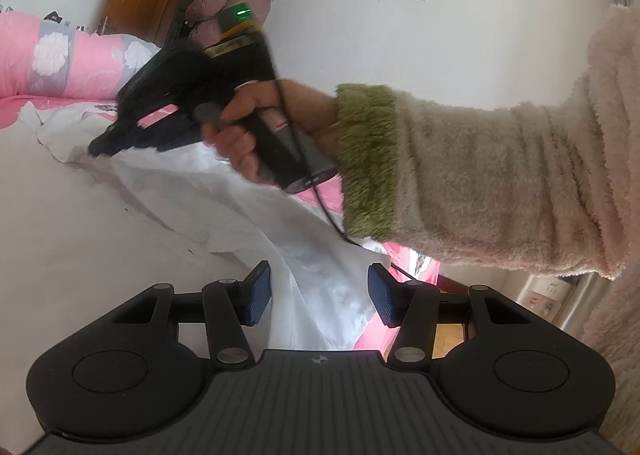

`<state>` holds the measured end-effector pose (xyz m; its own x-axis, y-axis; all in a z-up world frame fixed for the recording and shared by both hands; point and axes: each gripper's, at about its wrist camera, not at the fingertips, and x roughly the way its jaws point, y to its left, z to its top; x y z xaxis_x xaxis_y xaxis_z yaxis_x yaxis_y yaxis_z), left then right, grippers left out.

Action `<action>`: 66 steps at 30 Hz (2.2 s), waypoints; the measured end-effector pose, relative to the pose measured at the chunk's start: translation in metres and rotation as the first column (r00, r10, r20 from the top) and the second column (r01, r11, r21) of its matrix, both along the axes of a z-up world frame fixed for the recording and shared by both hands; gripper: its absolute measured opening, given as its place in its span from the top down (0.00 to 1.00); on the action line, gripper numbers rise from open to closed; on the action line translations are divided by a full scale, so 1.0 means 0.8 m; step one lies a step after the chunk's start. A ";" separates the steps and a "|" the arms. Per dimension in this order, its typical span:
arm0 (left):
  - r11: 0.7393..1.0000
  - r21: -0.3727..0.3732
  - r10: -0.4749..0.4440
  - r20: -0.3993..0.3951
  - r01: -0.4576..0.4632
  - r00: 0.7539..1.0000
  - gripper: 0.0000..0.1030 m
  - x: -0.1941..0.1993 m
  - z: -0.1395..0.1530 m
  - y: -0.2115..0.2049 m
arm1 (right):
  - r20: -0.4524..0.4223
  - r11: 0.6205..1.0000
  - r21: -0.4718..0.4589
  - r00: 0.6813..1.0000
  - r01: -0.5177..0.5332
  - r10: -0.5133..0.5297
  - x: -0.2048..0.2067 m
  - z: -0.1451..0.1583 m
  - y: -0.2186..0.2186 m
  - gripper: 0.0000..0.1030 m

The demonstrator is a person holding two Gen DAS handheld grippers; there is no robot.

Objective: Fold clothes

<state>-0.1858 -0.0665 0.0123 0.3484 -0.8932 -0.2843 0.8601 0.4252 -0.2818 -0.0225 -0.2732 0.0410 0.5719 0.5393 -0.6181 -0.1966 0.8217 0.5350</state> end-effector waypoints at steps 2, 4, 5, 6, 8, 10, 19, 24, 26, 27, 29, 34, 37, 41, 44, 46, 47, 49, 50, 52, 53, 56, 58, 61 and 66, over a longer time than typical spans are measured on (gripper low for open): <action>1.000 0.004 -0.001 0.002 0.001 1.000 0.50 0.000 0.001 -0.001 | -0.012 0.999 -0.041 1.000 -0.022 0.022 0.007 -0.009 0.015 0.97; 1.000 0.005 -0.001 -0.001 0.001 1.000 0.50 0.000 0.001 -0.001 | -0.023 0.995 -0.087 0.999 -0.046 0.044 0.011 -0.017 0.029 0.96; 1.000 0.003 0.001 -0.005 -0.001 1.000 0.50 0.001 0.001 0.000 | -0.018 0.994 -0.094 0.999 -0.049 0.047 0.008 -0.013 0.030 0.95; 1.000 -0.001 0.003 -0.011 -0.003 1.000 0.50 0.000 0.001 0.001 | -0.014 0.994 -0.102 0.999 -0.051 0.050 0.004 -0.008 0.032 0.95; 1.000 -0.008 0.005 -0.027 -0.005 1.000 0.50 0.000 0.002 0.004 | -0.002 0.992 -0.111 0.999 -0.053 0.053 -0.005 0.002 0.033 0.94; 1.000 -0.014 0.000 -0.054 0.000 0.999 0.50 -0.001 0.004 0.005 | 0.036 0.996 -0.088 0.999 -0.027 0.030 -0.037 0.029 0.013 0.87; 0.998 -0.053 0.024 -0.206 -0.036 0.978 0.48 -0.013 0.020 0.010 | 0.174 0.978 -0.178 0.982 0.105 -0.074 -0.253 0.117 -0.055 0.69; 0.991 -0.049 0.099 -0.358 -0.125 0.928 0.48 0.005 0.018 0.013 | 0.137 0.948 -0.230 0.972 0.219 -0.191 -0.330 0.085 -0.068 0.69; 0.987 -0.027 0.133 -0.410 -0.158 0.902 0.51 0.010 0.015 0.013 | 0.071 0.945 -0.137 0.955 0.297 -0.290 -0.347 0.059 -0.090 0.68; 0.984 -0.023 0.150 -0.430 -0.177 0.890 0.52 0.012 0.014 0.015 | 0.046 0.936 -0.096 0.941 0.338 -0.335 -0.356 0.049 -0.102 0.68; 0.979 -0.024 0.170 -0.462 -0.204 0.870 0.59 0.014 0.012 0.018 | 0.011 0.910 -0.010 0.910 0.416 -0.415 -0.371 0.031 -0.125 0.68; 0.968 -0.025 0.202 -0.514 -0.249 0.834 0.73 0.016 0.013 0.024 | -0.090 0.821 0.234 0.853 0.521 -0.515 -0.388 -0.008 -0.167 0.68; 0.961 -0.015 0.225 -0.542 -0.277 0.810 0.82 0.017 0.010 0.024 | -0.151 0.773 0.314 0.832 0.552 -0.533 -0.385 -0.026 -0.181 0.68; 0.952 -0.011 0.246 -0.570 -0.306 0.784 0.90 0.016 0.006 0.024 | -0.230 0.716 0.369 0.804 0.593 -0.548 -0.380 -0.048 -0.196 0.68; 0.948 -0.016 0.250 -0.581 -0.317 0.775 0.93 0.015 0.006 0.024 | -0.255 0.679 0.403 0.787 0.614 -0.561 -0.378 -0.060 -0.206 0.68; 0.946 -0.017 0.252 -0.588 -0.323 0.769 0.94 0.015 0.005 0.023 | -0.237 0.676 0.405 0.785 0.616 -0.573 -0.377 -0.063 -0.208 0.73; 0.946 -0.017 0.252 -0.592 -0.325 0.766 0.96 0.015 0.005 0.023 | -0.225 0.677 0.404 0.784 0.616 -0.579 -0.376 -0.064 -0.207 0.75; 0.943 -0.022 0.254 -0.598 -0.332 0.760 0.97 0.013 0.006 0.024 | -0.202 0.681 0.402 0.785 0.612 -0.586 -0.374 -0.064 -0.206 0.97; 0.941 -0.025 0.255 -0.601 -0.336 0.758 0.98 0.012 0.008 0.025 | -0.188 0.681 0.403 0.784 0.611 -0.592 -0.375 -0.062 -0.206 0.97; 0.939 -0.035 0.255 -0.594 -0.341 0.763 0.99 0.008 0.012 0.026 | -0.150 0.680 0.405 0.779 0.611 -0.609 -0.381 -0.054 -0.207 1.00; 0.938 -0.040 0.255 -0.591 -0.343 0.765 0.99 0.006 0.014 0.027 | -0.129 0.681 0.403 0.775 0.611 -0.619 -0.385 -0.049 -0.208 1.00; 0.942 -0.018 0.268 -0.566 -0.336 0.780 0.99 0.002 0.016 0.024 | -0.099 0.689 0.375 0.766 0.620 -0.636 -0.392 -0.041 -0.215 1.00; 0.942 -0.002 0.276 -0.561 -0.335 0.780 0.99 0.001 0.013 0.022 | -0.110 0.698 0.362 0.772 0.618 -0.626 -0.390 -0.045 -0.222 0.97; 0.941 0.006 0.279 -0.578 -0.338 0.767 0.99 0.004 0.008 0.024 | -0.146 0.701 0.325 0.766 0.634 -0.626 -0.381 -0.053 -0.229 0.68; 0.939 0.014 0.286 -0.589 -0.344 0.756 0.99 0.006 0.002 0.026 | -0.123 0.776 0.264 0.818 0.573 -0.562 -0.354 -0.061 -0.220 0.66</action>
<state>-0.1809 -0.0454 0.0140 0.4125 -0.7935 -0.4475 0.3470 0.5910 -0.7282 -0.3058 -0.4495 -0.0075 0.8094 0.2744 -0.5193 0.2816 0.5945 0.7531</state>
